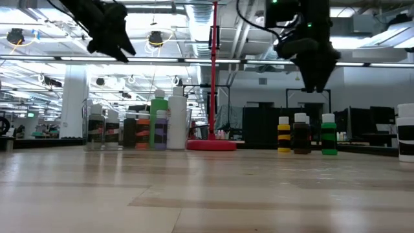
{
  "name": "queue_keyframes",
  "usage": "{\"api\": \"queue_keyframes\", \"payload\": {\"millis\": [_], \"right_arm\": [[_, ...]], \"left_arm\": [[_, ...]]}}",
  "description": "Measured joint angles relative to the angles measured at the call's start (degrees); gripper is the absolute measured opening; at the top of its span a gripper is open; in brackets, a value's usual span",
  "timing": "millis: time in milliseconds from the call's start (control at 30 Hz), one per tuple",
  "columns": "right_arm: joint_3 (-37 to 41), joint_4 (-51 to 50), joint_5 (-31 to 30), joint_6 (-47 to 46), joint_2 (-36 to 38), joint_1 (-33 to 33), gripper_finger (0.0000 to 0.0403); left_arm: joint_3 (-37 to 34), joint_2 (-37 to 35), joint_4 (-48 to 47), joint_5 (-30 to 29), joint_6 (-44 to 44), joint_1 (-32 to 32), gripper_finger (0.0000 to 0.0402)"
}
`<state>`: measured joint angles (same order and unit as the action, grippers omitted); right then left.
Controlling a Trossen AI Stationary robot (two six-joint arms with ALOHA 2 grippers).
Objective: Pick & Place Paint Supplies
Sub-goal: Put the white paint bottle into the transparent bin
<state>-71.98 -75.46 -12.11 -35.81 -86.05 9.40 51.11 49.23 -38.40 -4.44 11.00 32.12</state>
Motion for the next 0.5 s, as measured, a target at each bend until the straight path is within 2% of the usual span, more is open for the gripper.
{"api": "queue_keyframes", "payload": {"millis": [100, 233, 367, 500], "right_arm": [[3.3, 1.6, -0.1, -3.2, 3.9, 0.1, 0.0256], [10.8, 13.3, -1.2, -9.0, 8.4, -0.9, 0.0256], [17.6, 22.9, -1.6, -13.3, 9.1, -3.3, 0.0256], [21.3, 24.5, -5.0, -18.4, 8.7, -6.3, 0.0256]], "left_arm": [[0.0, -2.3, 2.8, 1.3, 0.0, 0.0, 0.0224], [0.0, -4.7, 8.5, 2.7, 0.0, 0.0, 0.0224], [0.0, -6.1, 12.8, 2.9, -0.5, 0.0, 0.0224], [0.0, -6.4, 14.6, 2.9, -1.7, 0.0, 0.0224]]}}
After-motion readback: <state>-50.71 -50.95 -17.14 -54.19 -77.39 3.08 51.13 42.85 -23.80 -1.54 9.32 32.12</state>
